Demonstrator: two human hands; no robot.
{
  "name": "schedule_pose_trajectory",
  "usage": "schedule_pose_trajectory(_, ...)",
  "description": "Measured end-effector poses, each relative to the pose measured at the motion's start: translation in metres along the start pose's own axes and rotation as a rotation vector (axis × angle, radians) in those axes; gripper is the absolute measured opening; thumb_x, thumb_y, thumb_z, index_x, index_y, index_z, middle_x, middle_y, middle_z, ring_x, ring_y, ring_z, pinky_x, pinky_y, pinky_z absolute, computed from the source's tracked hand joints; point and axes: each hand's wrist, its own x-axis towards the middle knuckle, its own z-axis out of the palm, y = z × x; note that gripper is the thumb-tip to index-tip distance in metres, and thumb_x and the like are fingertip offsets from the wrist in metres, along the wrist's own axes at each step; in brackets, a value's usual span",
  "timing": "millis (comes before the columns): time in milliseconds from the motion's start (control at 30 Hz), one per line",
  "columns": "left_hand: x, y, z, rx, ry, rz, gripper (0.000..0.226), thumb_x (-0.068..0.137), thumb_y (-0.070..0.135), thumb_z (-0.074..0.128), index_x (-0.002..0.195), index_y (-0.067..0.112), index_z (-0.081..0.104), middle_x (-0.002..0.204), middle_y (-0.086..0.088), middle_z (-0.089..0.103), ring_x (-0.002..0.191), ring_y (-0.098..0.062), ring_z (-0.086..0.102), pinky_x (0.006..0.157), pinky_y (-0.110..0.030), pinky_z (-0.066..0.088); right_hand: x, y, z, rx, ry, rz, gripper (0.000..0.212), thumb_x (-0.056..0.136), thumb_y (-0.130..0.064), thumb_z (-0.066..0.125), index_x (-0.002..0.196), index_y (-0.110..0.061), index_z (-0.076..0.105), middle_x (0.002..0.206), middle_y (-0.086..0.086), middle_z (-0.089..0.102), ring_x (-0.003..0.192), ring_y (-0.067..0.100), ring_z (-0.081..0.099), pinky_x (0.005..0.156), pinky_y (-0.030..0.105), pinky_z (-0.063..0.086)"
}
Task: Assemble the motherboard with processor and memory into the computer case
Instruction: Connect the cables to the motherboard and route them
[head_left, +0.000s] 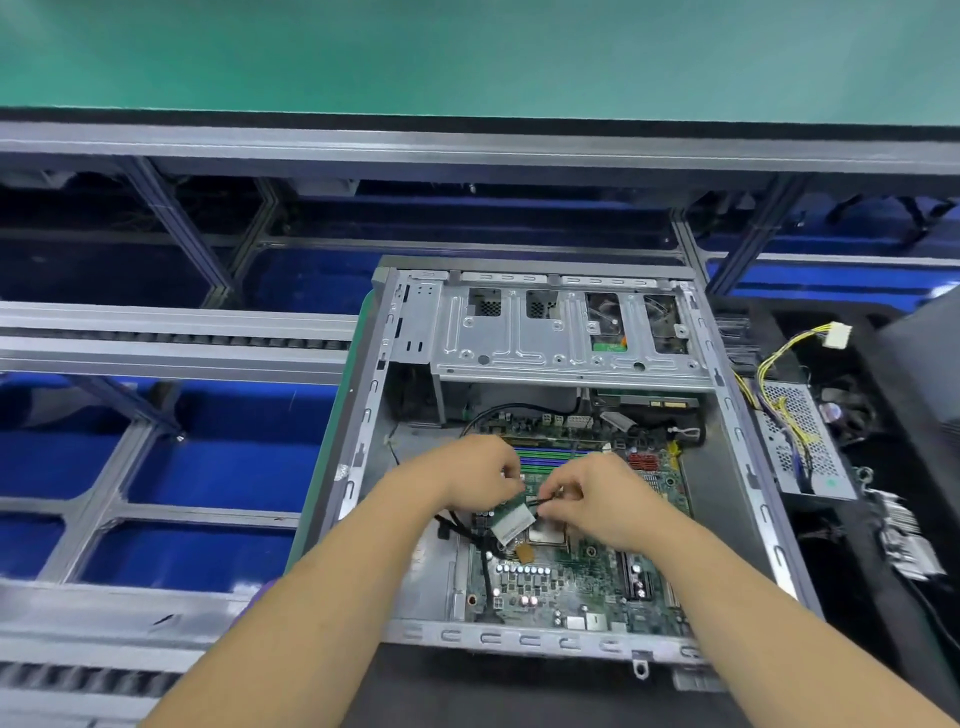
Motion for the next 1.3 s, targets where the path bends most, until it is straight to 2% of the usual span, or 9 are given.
schedule_pose_trajectory(167, 0.000, 0.001, 0.008, -0.016, 0.077, -0.025, 0.020, 0.093, 0.027, 0.050, 0.073, 0.026, 0.056, 0.081, 0.002, 0.065, 0.080, -0.022, 0.061, 0.071, -0.036, 0.053, 0.003, -0.007, 0.006, 0.093, -0.060, 0.008, 0.016, 0.094, -0.014, 0.070, 0.089, -0.028, 0.064, 0.080, -0.002, 0.073, 0.069, 0.007, 0.071, 0.072, 0.031, 0.062)
schedule_pose_trajectory(333, 0.001, -0.002, 0.011, 0.033, 0.137, -0.037, 0.029, 0.094, 0.026, 0.044, 0.065, 0.024, 0.045, 0.068, 0.007, 0.052, 0.066, -0.017, 0.050, 0.053, -0.029, 0.033, -0.004, -0.011, 0.007, -0.149, -0.112, -0.109, 0.021, 0.091, -0.029, 0.074, 0.083, -0.034, 0.055, 0.072, -0.005, 0.067, 0.061, 0.003, 0.058, 0.064, 0.026, 0.052)
schedule_pose_trajectory(433, 0.005, -0.005, 0.010, 0.095, 0.130, -0.055, 0.031, 0.098, 0.031, 0.040, 0.070, 0.020, 0.047, 0.070, 0.003, 0.053, 0.064, -0.016, 0.048, 0.052, -0.029, 0.030, -0.008, -0.015, 0.011, -0.079, -0.183, -0.122, 0.010, 0.097, -0.029, 0.067, 0.096, -0.027, 0.057, 0.075, -0.004, 0.075, 0.069, 0.003, 0.069, 0.075, 0.028, 0.057)
schedule_pose_trajectory(567, 0.010, -0.004, 0.014, 0.204, 0.099, -0.065, 0.026, 0.098, 0.033, 0.041, 0.083, 0.017, 0.056, 0.081, 0.001, 0.058, 0.076, -0.024, 0.055, 0.058, -0.030, 0.035, -0.011, -0.017, 0.010, 0.192, -0.418, -0.046, 0.013, 0.098, -0.015, 0.066, 0.087, -0.007, 0.066, 0.073, 0.000, 0.074, 0.068, 0.012, 0.071, 0.073, 0.030, 0.059)
schedule_pose_trajectory(700, 0.015, -0.003, 0.021, 0.218, 0.037, -0.070, 0.020, 0.096, 0.034, 0.043, 0.085, 0.021, 0.053, 0.094, -0.002, 0.060, 0.089, -0.026, 0.056, 0.066, -0.032, 0.037, -0.008, -0.017, 0.010, 0.070, -0.396, -0.067, 0.025, 0.090, -0.026, 0.077, 0.082, -0.002, 0.073, 0.065, -0.002, 0.065, 0.059, 0.009, 0.056, 0.063, 0.022, 0.048)
schedule_pose_trajectory(833, 0.017, -0.004, 0.022, 0.207, 0.033, -0.070, 0.020, 0.096, 0.033, 0.043, 0.085, 0.020, 0.054, 0.093, -0.002, 0.060, 0.086, -0.025, 0.054, 0.067, -0.032, 0.038, -0.008, -0.016, 0.018, 0.217, -0.466, -0.007, 0.008, 0.089, -0.007, 0.076, 0.085, 0.000, 0.074, 0.070, 0.000, 0.073, 0.064, 0.010, 0.069, 0.070, 0.022, 0.057)
schedule_pose_trajectory(933, 0.017, -0.004, 0.021, 0.200, 0.030, -0.075, 0.020, 0.096, 0.032, 0.044, 0.085, 0.019, 0.055, 0.092, -0.002, 0.060, 0.086, -0.025, 0.055, 0.067, -0.032, 0.040, -0.007, -0.014, 0.020, 0.305, -0.496, 0.033, 0.014, 0.089, 0.002, 0.073, 0.082, -0.009, 0.071, 0.068, 0.000, 0.072, 0.060, 0.008, 0.069, 0.065, 0.020, 0.056)
schedule_pose_trajectory(1167, 0.016, -0.003, 0.019, 0.192, 0.036, -0.082, 0.021, 0.096, 0.031, 0.043, 0.084, 0.019, 0.055, 0.092, -0.002, 0.061, 0.085, -0.024, 0.055, 0.066, -0.031, 0.038, -0.008, -0.017, 0.022, 0.406, -0.535, 0.108, 0.014, 0.092, 0.009, 0.066, 0.088, -0.005, 0.069, 0.074, 0.008, 0.073, 0.064, 0.009, 0.073, 0.062, 0.018, 0.056)
schedule_pose_trajectory(1300, 0.017, -0.003, 0.020, 0.193, 0.041, -0.080, 0.021, 0.096, 0.030, 0.043, 0.088, 0.017, 0.058, 0.095, -0.003, 0.063, 0.088, -0.025, 0.057, 0.066, -0.031, 0.038, -0.006, -0.016, 0.025, 0.298, -0.527, 0.096, 0.007, 0.090, 0.004, 0.070, 0.089, -0.003, 0.071, 0.071, 0.004, 0.075, 0.064, 0.010, 0.072, 0.065, 0.020, 0.057)
